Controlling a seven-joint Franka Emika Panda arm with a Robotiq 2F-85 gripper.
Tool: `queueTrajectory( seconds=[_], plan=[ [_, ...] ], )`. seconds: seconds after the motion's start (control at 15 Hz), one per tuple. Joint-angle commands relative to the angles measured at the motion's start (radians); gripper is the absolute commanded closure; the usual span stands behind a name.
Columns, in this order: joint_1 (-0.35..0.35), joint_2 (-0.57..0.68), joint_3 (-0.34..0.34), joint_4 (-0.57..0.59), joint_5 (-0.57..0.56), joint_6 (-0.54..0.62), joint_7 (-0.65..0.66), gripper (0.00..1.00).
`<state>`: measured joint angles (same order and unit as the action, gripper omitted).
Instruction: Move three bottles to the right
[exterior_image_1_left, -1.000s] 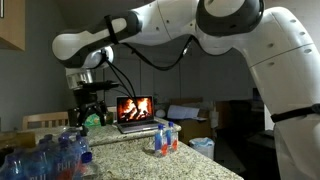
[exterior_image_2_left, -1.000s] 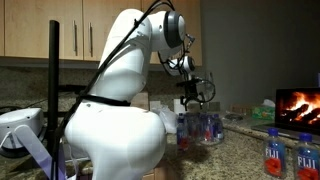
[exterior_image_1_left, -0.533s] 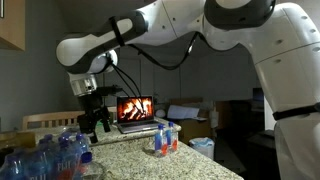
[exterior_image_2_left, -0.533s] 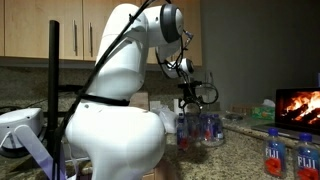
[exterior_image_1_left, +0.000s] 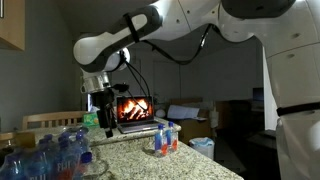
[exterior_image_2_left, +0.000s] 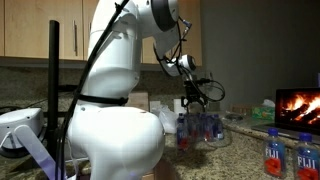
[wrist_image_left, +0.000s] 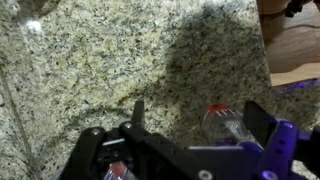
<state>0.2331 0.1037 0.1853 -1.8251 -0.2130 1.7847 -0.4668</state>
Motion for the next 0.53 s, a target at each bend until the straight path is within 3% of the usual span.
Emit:
queueTrajectory(
  seconds=[0.0,0.47],
  plan=[
    [-0.012,-0.001,0.012,0.000,-0.001,-0.002,-0.002,0.00],
    [0.003,0.007,0.038,-0.007,0.020,0.019,-0.016,0.00]
  ],
)
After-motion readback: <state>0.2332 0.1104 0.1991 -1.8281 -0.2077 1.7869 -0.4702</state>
